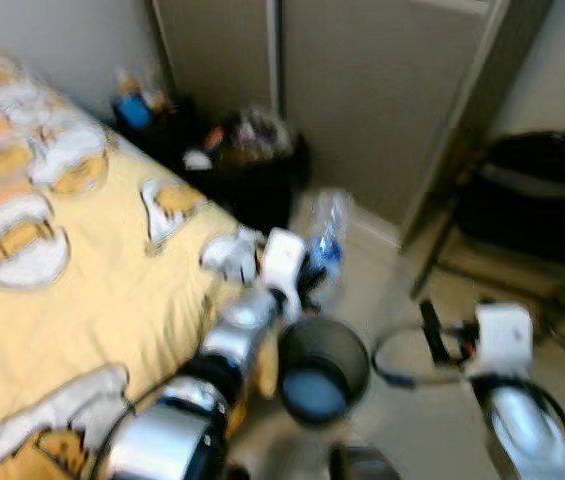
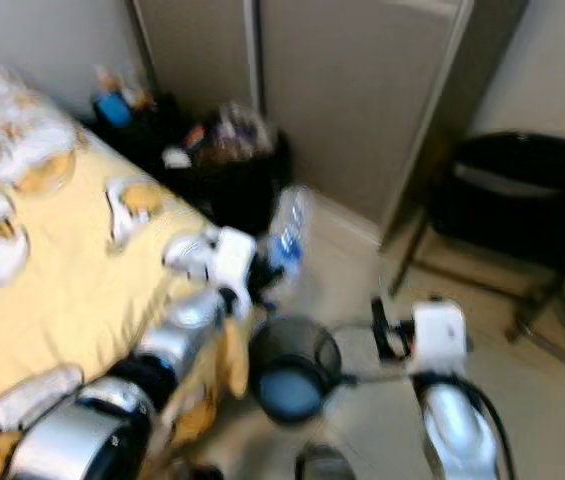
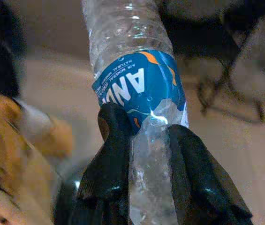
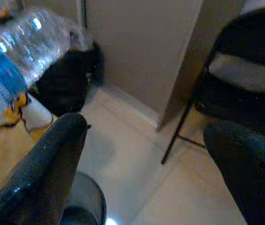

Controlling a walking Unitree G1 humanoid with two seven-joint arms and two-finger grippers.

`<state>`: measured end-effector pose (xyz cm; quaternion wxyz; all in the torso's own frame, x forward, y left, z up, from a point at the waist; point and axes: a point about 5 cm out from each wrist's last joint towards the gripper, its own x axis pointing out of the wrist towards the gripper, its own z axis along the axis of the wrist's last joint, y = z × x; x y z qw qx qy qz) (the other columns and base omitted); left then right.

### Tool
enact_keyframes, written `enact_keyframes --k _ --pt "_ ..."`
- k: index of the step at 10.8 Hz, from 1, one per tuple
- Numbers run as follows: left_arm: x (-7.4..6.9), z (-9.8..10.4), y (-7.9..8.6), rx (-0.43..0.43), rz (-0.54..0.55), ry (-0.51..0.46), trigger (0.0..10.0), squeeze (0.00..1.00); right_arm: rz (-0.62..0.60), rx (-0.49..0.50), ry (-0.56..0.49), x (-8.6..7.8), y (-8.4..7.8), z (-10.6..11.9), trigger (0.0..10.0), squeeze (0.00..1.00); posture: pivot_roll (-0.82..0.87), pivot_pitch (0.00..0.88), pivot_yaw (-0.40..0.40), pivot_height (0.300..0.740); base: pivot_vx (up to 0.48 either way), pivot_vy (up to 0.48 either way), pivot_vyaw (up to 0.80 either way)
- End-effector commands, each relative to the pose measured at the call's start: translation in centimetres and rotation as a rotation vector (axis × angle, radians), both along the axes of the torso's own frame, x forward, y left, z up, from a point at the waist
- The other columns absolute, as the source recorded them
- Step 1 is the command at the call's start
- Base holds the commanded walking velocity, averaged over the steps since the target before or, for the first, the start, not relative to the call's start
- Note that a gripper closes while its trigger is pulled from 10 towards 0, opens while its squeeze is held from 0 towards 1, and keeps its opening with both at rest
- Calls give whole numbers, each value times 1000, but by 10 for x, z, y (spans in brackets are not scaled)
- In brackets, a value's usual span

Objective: Clean up the room

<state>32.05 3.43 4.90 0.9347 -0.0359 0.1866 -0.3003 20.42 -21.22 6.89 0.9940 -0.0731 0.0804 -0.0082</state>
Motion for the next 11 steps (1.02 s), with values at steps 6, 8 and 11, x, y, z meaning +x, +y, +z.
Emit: enact_keyframes --k 6,8,11 --pt "-7 -10 -17 195 -26 -4 10000 1000 -14 14 80 -45 8 9 10000 0 -473 294 30 740 0 0 0" --pt "-4 -5 -21 159 -25 -5 10000 1000 -41 16 86 -48 6 11 10000 0 -492 298 46 740 0 0 0" --pt "-7 0 -34 153 -123 -28 10000 1000 -43 11 90 -45 5 12 10000 0 -489 280 45 740 0 0 0"
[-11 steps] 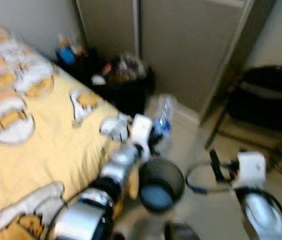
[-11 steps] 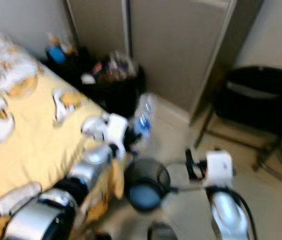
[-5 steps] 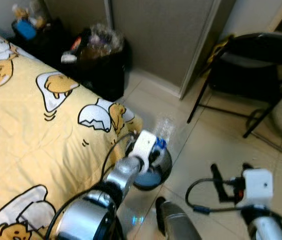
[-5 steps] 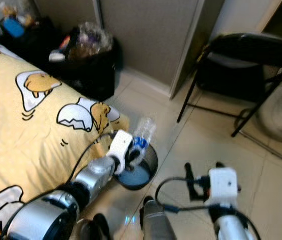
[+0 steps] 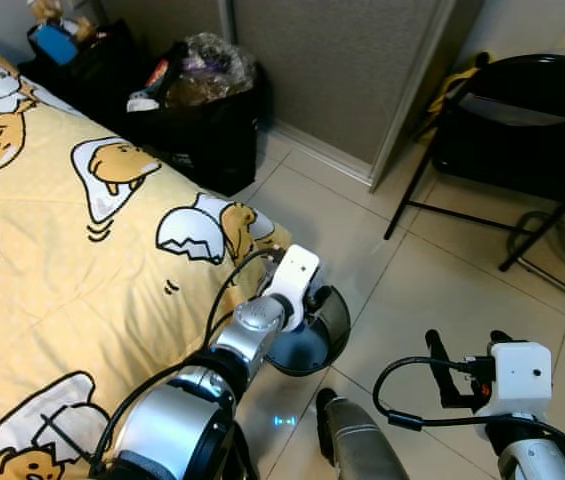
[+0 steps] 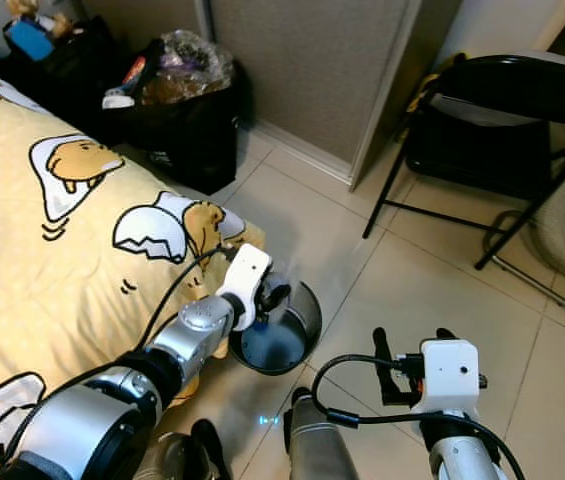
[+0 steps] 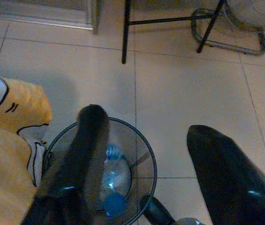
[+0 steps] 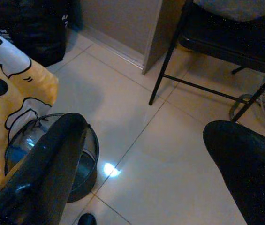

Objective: Clean up the room

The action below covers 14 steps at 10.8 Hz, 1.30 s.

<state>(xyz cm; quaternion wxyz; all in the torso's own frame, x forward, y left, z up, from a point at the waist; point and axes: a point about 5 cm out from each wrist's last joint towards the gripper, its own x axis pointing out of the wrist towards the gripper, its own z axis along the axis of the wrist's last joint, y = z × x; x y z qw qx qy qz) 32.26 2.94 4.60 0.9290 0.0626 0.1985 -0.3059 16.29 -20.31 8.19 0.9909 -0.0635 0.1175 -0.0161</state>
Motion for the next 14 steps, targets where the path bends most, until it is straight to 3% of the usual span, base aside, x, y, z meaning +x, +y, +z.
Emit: enact_keyframes --k 1,3,4,5,6,7,8,9,11,14 --pt "-9 3 -30 -44 -72 22 10000 1000 -17 -9 15 -2 -4 0 10000 0 -488 275 44 740 0 0 0" --pt "-8 4 -28 -65 -77 21 10000 1000 -5 -13 -1 9 -3 1 10000 0 -477 237 52 740 0 0 0" --pt "5 17 -13 -95 -28 -64 10000 0 3 -11 -43 29 -2 2 10000 0 -450 181 82 740 0 0 0" --pt "15 25 8 -183 47 -104 10000 0 8 -6 -82 45 0 5 10000 0 -418 137 98 740 0 0 0" --pt "28 44 44 -294 150 -224 10000 0 1 9 -128 65 1 8 10000 0 -342 72 111 740 0 0 0" --pt "31 55 63 -328 201 -300 10000 0 -7 19 -153 77 2 10 10000 0 -312 52 111 740 0 0 0" --pt "21 76 77 -361 226 -448 10000 0 -26 18 -200 87 -1 16 10000 0 -235 20 88 740 0 0 0" --pt "5 86 79 -357 221 -518 10000 0 -37 -13 -228 88 -6 20 10000 0 -185 6 57 740 0 0 0" --pt "-7 84 80 -376 230 -489 10000 0 -43 14 -250 96 -7 21 10000 0 -143 3 29 740 -127 0 0" --pt "-13 78 79 -339 246 -431 10000 0 -15 38 -290 115 4 23 10000 0 -126 0 27 740 -225 0 0"
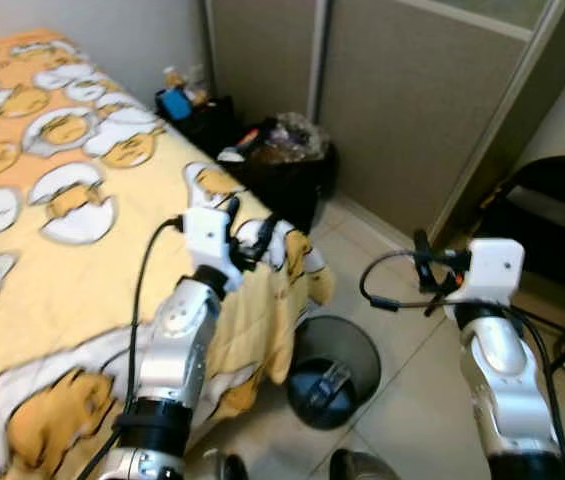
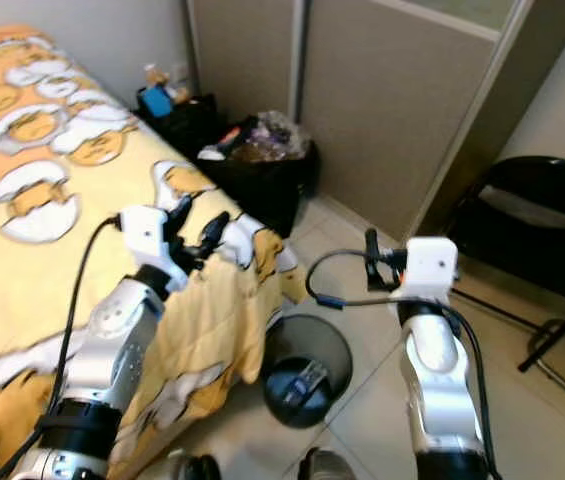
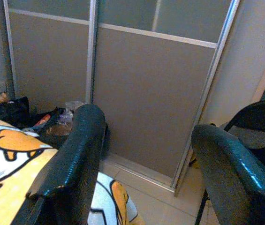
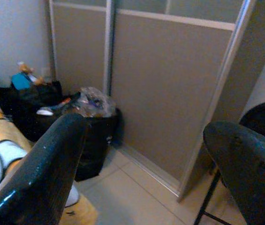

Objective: Clean up the room

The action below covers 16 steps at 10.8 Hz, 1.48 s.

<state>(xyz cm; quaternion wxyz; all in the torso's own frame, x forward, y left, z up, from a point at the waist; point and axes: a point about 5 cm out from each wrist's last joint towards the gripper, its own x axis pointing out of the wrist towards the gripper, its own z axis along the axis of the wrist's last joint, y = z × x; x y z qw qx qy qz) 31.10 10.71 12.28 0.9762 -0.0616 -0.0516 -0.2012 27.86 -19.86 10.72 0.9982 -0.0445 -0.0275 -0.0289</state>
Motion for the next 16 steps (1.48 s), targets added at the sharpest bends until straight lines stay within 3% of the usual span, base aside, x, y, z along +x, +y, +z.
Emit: enact_keyframes --k 1,5,6,7,8,9,10,12,16 --pt "-1 0 0 11 -3 13 10000 0 -5 10 2 -1 0 -3 10000 0 -133 0 31 740 0 0 0" --pt "3 -12 -4 28 -41 84 10000 0 -46 12 -10 -5 -6 -5 10000 0 -185 0 60 740 0 0 -650" --pt "10 -22 6 17 35 163 10000 0 -107 1 -81 -10 -13 6 10000 0 -196 0 66 740 0 0 -694" --pt "12 -30 20 11 103 200 10000 0 -104 20 -60 -12 -15 1 10000 0 -202 0 70 740 0 0 -688" --pt "8 -35 27 111 106 186 10000 0 -111 53 -30 -16 -18 -7 10000 0 -198 0 69 740 0 0 -675" --pt "3 -39 30 152 101 192 10000 0 -100 53 -15 -20 -17 -12 10000 0 -189 0 66 740 0 0 -675" --pt "2 -40 29 183 97 175 10000 0 -94 53 -13 -20 -16 -13 10000 0 -186 0 61 740 0 0 -675" --pt "0 -36 18 89 48 162 10000 0 -79 44 -28 -18 -13 -9 10000 0 -181 2 49 740 0 -236 -675" --pt "-2 -33 6 76 -3 138 10000 0 -58 46 -21 -20 -12 -11 10000 0 -188 11 42 740 0 -447 -663"
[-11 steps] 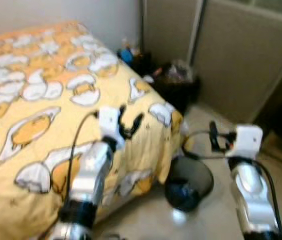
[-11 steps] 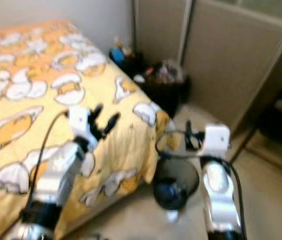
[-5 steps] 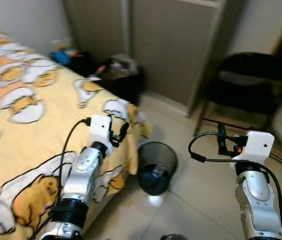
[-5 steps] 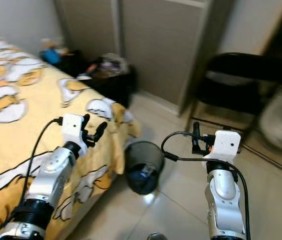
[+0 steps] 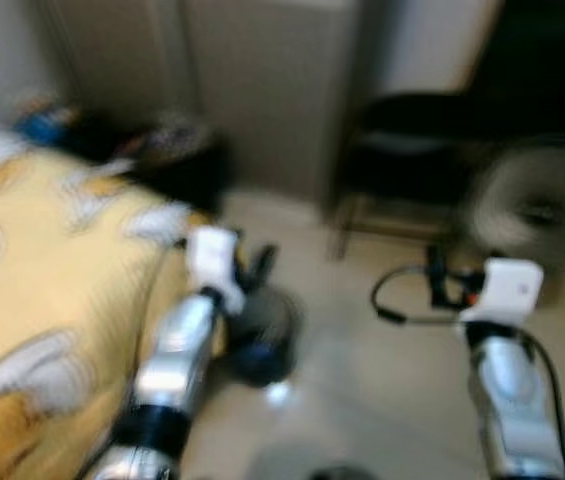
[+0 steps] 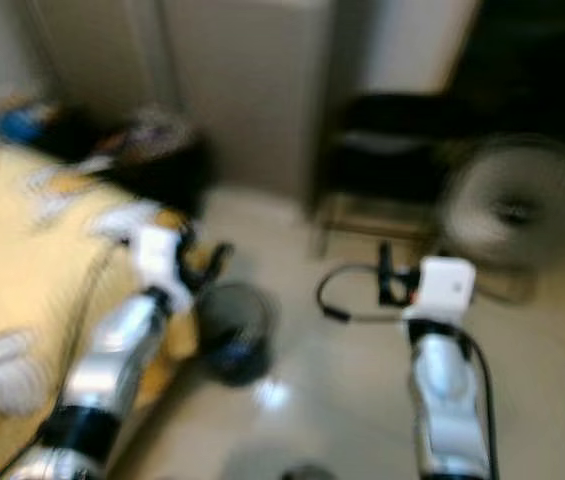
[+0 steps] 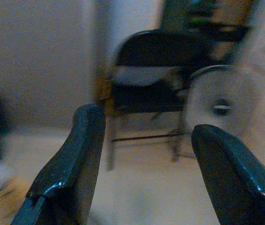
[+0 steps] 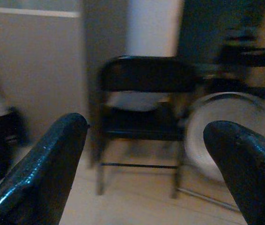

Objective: Clean up the room

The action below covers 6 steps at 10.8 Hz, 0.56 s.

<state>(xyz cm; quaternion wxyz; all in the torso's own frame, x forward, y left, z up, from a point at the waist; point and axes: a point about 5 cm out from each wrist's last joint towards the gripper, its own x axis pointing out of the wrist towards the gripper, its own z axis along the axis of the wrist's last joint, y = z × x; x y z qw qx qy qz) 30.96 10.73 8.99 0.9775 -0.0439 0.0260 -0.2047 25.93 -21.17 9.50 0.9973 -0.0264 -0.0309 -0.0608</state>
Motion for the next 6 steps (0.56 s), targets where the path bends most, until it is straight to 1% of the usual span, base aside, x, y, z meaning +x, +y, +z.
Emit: enact_keyframes --k 1,2,3,4,5,6 --pt "1 2 6 5 8 -13 10000 0 5 8 -5 -2 2 0 10000 0 -188 9 42 740 0 -420 -663" --pt "1 4 3 12 -4 -28 10000 0 7 9 -2 -2 3 -2 10000 0 -192 8 46 740 300 0 -656" --pt "4 2 -1 48 -17 -15 10000 0 -2 4 -4 -3 2 -1 10000 0 -201 9 54 740 0 0 -650" --pt "9 0 6 38 28 6 10000 0 -7 3 0 -4 1 -3 10000 0 -205 8 58 740 0 0 -650" --pt "12 -3 16 45 69 14 10000 0 -8 6 5 -5 1 -5 10000 0 -204 10 59 740 0 0 -650" --pt "11 -4 20 63 80 12 10000 0 -4 8 7 -5 2 -5 10000 0 -201 10 59 740 0 0 -650"
